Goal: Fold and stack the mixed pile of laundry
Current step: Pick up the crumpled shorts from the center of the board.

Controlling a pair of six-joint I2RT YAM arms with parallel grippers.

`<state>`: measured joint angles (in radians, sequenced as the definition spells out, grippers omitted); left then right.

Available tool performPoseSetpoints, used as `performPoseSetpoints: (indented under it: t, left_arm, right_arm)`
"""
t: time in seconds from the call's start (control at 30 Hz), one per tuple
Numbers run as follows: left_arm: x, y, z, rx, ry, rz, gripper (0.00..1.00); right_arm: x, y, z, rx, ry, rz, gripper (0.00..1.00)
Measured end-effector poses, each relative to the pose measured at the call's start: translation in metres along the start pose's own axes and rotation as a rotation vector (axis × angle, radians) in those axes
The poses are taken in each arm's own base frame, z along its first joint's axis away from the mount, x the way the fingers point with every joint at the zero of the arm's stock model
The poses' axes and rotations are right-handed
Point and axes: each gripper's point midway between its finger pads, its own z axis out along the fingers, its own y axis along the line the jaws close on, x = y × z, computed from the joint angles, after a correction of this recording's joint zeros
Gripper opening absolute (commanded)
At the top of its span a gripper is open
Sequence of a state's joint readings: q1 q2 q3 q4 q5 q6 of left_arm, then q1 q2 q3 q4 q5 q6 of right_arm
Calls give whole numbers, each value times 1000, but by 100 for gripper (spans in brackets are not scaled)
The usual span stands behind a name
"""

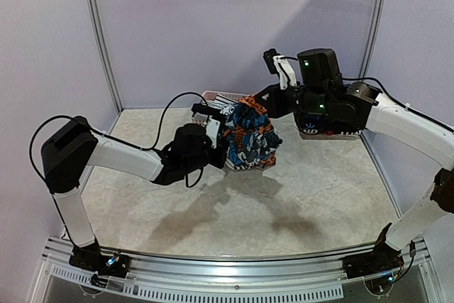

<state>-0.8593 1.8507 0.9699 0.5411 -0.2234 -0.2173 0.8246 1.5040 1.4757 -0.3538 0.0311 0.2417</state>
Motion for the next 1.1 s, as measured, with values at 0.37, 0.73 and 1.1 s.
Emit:
performPoseSetpoints:
  t: [0.37,0.73,1.1]
  left_arm:
    - [-33,27,-60,-106,-55,53,0]
    - [-71,51,-139,-173,-101,73,0]
    - [-95,66,-220,-184,-135,49,0]
  right_arm:
    - [-11,13,-15,-70,-33,-11,0]
    - [-17,47,-18,-241,-16,-19,0]
    - [-11,111,-31,-381,22,-59,0]
